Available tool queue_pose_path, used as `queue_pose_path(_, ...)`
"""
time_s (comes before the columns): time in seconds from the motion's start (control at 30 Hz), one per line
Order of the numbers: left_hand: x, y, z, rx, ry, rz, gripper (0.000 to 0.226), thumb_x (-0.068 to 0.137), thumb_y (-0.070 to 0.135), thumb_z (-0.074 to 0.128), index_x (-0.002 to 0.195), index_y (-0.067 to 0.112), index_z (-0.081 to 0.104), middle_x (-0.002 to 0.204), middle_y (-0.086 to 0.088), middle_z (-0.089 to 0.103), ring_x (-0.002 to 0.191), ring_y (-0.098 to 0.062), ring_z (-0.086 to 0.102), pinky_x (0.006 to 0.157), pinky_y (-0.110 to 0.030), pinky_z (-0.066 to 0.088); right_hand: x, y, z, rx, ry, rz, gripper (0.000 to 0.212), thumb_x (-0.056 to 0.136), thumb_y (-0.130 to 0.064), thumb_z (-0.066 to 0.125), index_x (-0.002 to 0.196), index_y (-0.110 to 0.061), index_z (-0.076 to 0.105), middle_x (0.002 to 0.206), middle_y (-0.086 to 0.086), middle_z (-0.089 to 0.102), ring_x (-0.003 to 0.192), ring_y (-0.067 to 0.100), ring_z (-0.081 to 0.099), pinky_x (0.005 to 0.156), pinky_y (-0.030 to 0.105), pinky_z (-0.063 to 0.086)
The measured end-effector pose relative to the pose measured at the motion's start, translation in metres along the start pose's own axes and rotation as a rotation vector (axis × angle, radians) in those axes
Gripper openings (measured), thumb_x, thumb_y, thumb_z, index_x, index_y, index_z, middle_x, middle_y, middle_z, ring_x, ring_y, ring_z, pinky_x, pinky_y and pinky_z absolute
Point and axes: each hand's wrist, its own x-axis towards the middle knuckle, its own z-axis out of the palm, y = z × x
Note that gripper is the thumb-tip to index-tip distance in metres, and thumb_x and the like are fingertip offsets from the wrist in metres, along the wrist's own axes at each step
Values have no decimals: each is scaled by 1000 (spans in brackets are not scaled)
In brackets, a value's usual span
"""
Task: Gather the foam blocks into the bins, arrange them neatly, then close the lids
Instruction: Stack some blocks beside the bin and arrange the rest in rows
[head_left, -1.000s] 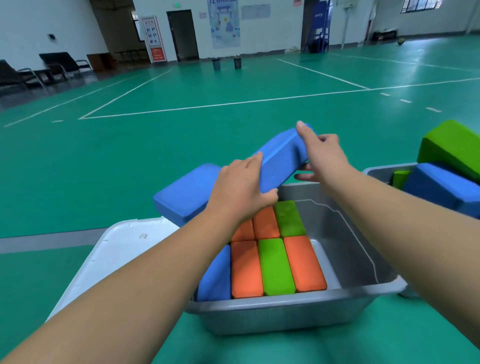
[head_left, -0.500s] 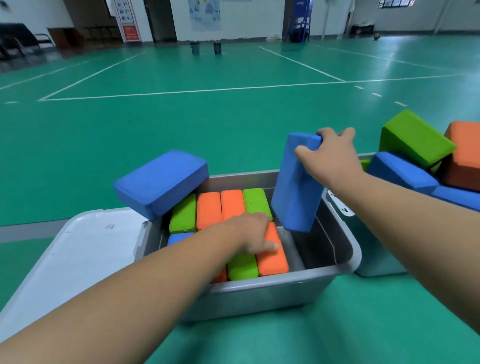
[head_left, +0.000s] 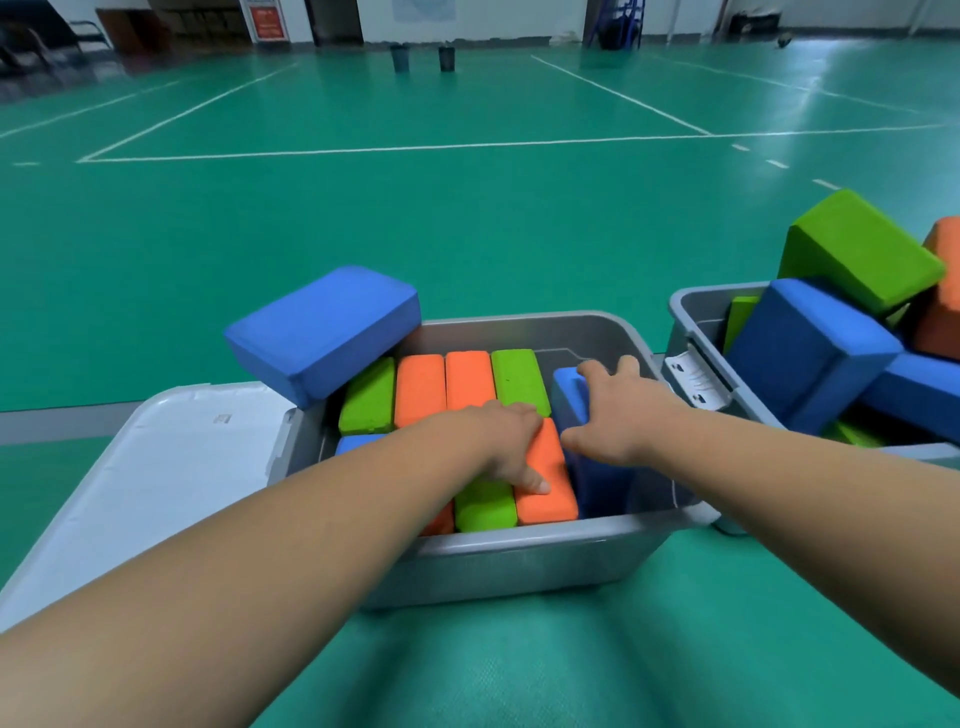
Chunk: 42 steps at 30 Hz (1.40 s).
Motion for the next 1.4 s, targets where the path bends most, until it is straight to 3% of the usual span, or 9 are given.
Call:
queue_pose_path(0.1,1,-5,-1,2,-3,14,102,83,71,70,159,16,31,168,-5,26,146,-37,37,117,-50,37,-3,-7,-7,-162,-166,-32,64,82,-63,62,128,-20,51,134,17,44,92,34,58,81,38,48)
queue_pose_path(0.23,1,-12,2,-2,7,53,104,86,70,68,164,18,22,171,-3,19,150,-35,31,121,-49,32,-10,-21,-13,-187,-467,-36,39,90,-56,63,81,-18,59,81,3,58,76,27,63,79,35,52)
queue_pose_path(0.3,1,-15,3,7,1,63,103,88,68,66,165,19,18,173,-2,15,153,-34,27,124,-47,29,-9,-27,-13,-266,-439,-74,35,96,-48,59,76,-20,54,77,0,55,84,29,59,82,35,49)
queue_pose_path(0.43,-2,-26,1,17,54,71,78,90,59,69,151,17,45,157,-9,46,139,-33,48,113,-45,43,4,-37,-13,-325,-382,-71,36,102,-40,48,115,-14,69,117,11,67,106,33,60,88,35,45)
queue_pose_path(0.63,-36,-71,-24,160,536,-224,31,87,20,57,118,15,57,122,-9,57,115,-31,55,91,-45,48,37,-26,-15,-176,-114,-49,36,95,-38,51,68,-14,59,84,9,68,82,31,61,85,37,57)
queue_pose_path(0.8,-63,-132,-26,310,653,-533,43,85,15,55,128,11,49,130,-12,50,116,-32,49,92,-42,42,54,-49,-24,26,96,-99,33,91,-36,50,67,-14,56,66,4,55,74,31,60,66,33,50)
queue_pose_path(0.93,-68,-162,-8,237,523,-720,80,88,29,61,155,2,26,160,-23,30,141,-41,36,115,-49,33,60,-79,-25,100,178,-150,29,93,-36,49,83,-14,66,77,4,59,78,30,59,64,32,45)
queue_pose_path(1.23,-68,-167,17,259,470,-721,74,97,15,47,161,2,12,167,-24,17,149,-54,23,110,-76,26,58,-107,-18,144,334,-225,34,91,-37,45,104,-16,70,102,5,56,95,31,60,80,44,57)
queue_pose_path(1.4,-62,-169,16,170,523,-682,82,89,21,61,158,3,19,166,-21,22,147,-51,28,105,-79,31,62,-105,-22,286,366,-157,32,91,-33,47,107,-13,68,107,8,55,100,32,60,87,45,54)
